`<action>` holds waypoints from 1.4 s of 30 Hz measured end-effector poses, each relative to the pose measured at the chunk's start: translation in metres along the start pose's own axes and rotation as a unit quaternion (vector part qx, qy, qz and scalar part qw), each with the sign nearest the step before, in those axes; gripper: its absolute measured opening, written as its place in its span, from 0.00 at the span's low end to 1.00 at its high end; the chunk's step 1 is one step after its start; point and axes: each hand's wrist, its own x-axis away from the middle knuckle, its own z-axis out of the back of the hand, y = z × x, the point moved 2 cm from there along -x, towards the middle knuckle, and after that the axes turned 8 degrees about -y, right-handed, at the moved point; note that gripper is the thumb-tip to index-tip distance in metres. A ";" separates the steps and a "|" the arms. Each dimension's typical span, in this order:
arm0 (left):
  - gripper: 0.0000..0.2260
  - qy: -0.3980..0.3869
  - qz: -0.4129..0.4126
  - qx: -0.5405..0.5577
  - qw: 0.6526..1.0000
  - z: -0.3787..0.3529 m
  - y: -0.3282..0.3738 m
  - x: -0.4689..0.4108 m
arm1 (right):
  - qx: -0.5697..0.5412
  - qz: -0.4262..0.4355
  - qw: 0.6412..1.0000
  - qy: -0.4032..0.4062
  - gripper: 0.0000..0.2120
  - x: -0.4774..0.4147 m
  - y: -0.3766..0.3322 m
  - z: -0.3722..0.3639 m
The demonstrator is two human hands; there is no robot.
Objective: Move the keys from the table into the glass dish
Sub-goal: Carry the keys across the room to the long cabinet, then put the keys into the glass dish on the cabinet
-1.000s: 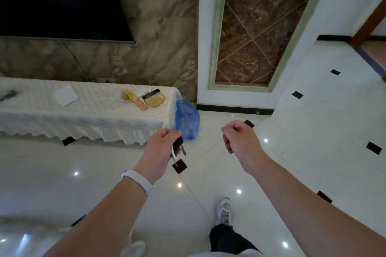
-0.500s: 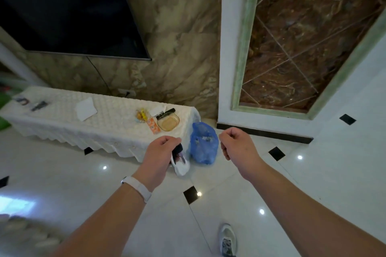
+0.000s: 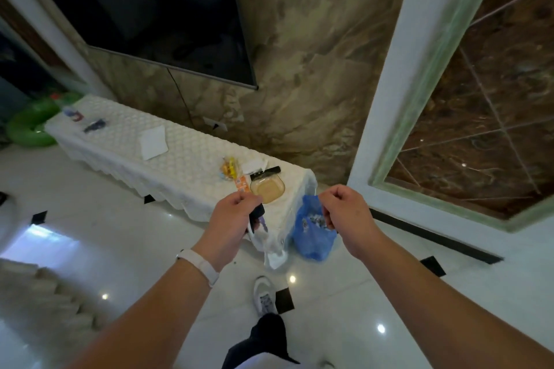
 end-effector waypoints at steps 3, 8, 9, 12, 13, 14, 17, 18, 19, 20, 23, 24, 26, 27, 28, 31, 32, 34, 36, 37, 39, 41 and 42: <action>0.08 -0.002 0.009 0.005 1.000 0.015 0.001 -0.043 | 0.019 -0.010 1.000 -0.008 0.07 -0.038 -0.003 -0.015; 0.09 -0.013 0.033 0.032 0.999 0.045 0.005 -0.126 | 0.060 -0.037 0.997 0.023 0.07 -0.107 -0.015 -0.042; 0.09 -0.010 0.044 0.033 0.998 0.051 0.006 -0.144 | 0.071 -0.046 0.996 0.026 0.07 -0.121 -0.019 -0.048; 0.08 -0.008 0.076 0.030 0.997 0.072 0.003 -0.194 | 0.090 -0.068 0.993 0.031 0.07 -0.165 -0.031 -0.068; 0.08 -0.011 0.083 0.026 0.996 0.079 0.002 -0.210 | 0.092 -0.070 0.993 0.033 0.07 -0.180 -0.035 -0.074; 0.09 -0.012 0.087 0.020 0.996 0.085 0.001 -0.225 | 0.093 -0.070 0.993 0.034 0.07 -0.193 -0.038 -0.080; 0.10 -0.012 0.096 -0.012 0.995 0.100 -0.003 -0.264 | 0.095 -0.077 0.992 0.032 0.06 -0.227 -0.043 -0.099; 0.10 -0.013 0.099 -0.022 0.995 0.103 -0.003 -0.276 | 0.099 -0.082 0.991 0.027 0.06 -0.236 -0.043 -0.105; 0.09 -0.018 0.100 -0.037 0.994 0.105 -0.004 -0.289 | 0.102 -0.087 0.991 0.020 0.07 -0.247 -0.042 -0.110; 0.09 -0.025 0.099 -0.055 0.993 0.106 -0.005 -0.302 | 0.103 -0.092 0.990 0.014 0.07 -0.258 -0.039 -0.114; 0.08 -0.032 0.103 -0.084 0.991 0.107 -0.017 -0.341 | 0.105 -0.111 0.988 0.008 0.07 -0.293 -0.022 -0.124; 0.08 -0.028 0.109 -0.090 0.990 0.107 -0.025 -0.355 | 0.104 -0.119 0.987 0.006 0.07 -0.306 -0.014 -0.127; 0.08 -0.017 0.131 -0.111 0.985 0.105 -0.047 -0.380 | 0.103 -0.140 0.985 -0.009 0.05 -0.336 0.007 -0.134; 0.08 -0.013 0.142 -0.118 0.983 0.104 -0.060 -0.391 | 0.103 -0.147 0.984 -0.019 0.04 -0.350 0.020 -0.138; 0.08 -0.008 0.153 -0.121 0.981 0.101 -0.074 -0.403 | 0.104 -0.150 0.983 -0.031 0.04 -0.364 0.034 -0.143; 0.08 0.003 0.177 -0.130 0.976 0.096 -0.121 -0.436 | 0.111 -0.149 0.981 -0.048 0.03 -0.406 0.081 -0.156; 0.09 0.006 0.183 -0.133 0.974 0.094 -0.136 -0.447 | 0.115 -0.150 0.981 -0.051 0.03 -0.418 0.098 -0.160; 0.09 0.013 0.195 -0.137 0.971 0.090 -0.164 -0.467 | 0.125 -0.154 0.978 -0.060 0.04 -0.440 0.130 -0.168; 0.09 0.015 0.205 -0.144 0.968 0.086 -0.187 -0.485 | 0.124 -0.159 0.977 -0.072 0.04 -0.459 0.159 -0.175; 0.09 0.013 0.209 -0.147 0.967 0.084 -0.197 -0.491 | 0.125 -0.161 0.976 -0.079 0.04 -0.467 0.172 -0.178; 0.09 0.010 0.211 -0.146 0.966 0.078 -0.216 -0.503 | 0.127 -0.162 0.974 -0.092 0.04 -0.480 0.194 -0.184; 0.08 0.017 0.212 -0.148 0.966 0.074 -0.234 -0.513 | 0.126 -0.166 0.973 -0.103 0.04 -0.491 0.214 -0.191; 0.08 0.021 0.215 -0.149 0.965 0.072 -0.239 -0.517 | 0.126 -0.169 0.971 -0.110 0.03 -0.495 0.221 -0.194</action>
